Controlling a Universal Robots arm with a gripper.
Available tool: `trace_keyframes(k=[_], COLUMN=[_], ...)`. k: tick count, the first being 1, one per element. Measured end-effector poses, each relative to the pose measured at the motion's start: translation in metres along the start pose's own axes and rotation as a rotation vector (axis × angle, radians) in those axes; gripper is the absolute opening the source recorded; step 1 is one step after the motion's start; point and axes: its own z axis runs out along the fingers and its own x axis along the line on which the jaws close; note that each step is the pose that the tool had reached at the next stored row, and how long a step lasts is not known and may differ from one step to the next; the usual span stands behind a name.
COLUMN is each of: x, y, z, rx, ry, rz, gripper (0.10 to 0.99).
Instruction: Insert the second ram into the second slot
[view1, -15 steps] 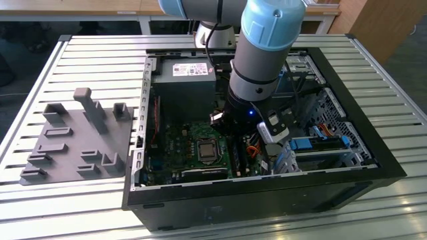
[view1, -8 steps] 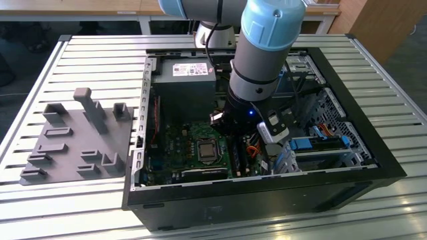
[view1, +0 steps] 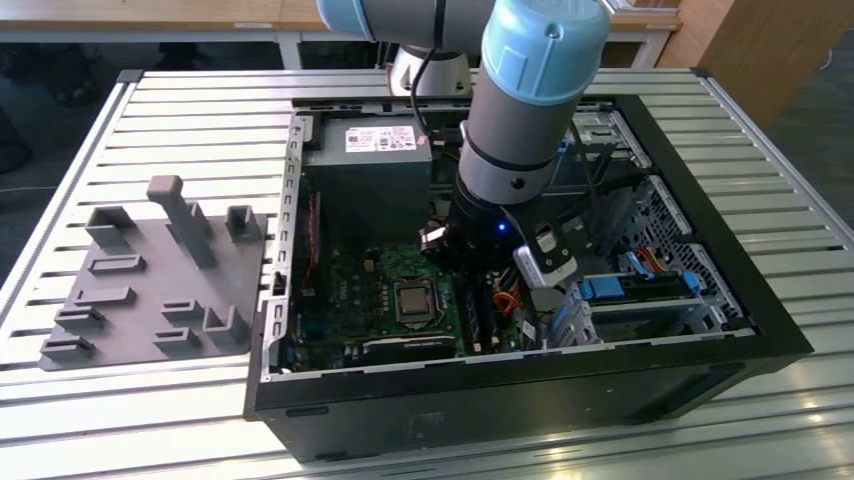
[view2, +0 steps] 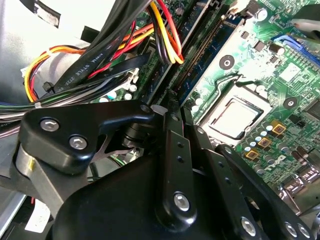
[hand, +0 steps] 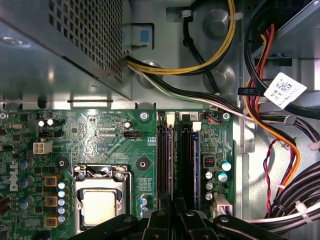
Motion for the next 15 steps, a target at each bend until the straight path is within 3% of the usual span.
trace_keyframes(k=[5,6,8,15], x=[0.0000,0.0000,0.0000,0.0007], y=[0.0000,0.0000,0.0000,0.0004], z=[0.0004,0.0004,0.0001,-0.0171], rx=[0.000,0.000,0.000,0.000], ry=[-0.0001,-0.0001,-0.0001,-0.0001], rz=[0.000,0.000,0.000,0.000], gripper=[0.149,0.212,0.212,0.212])
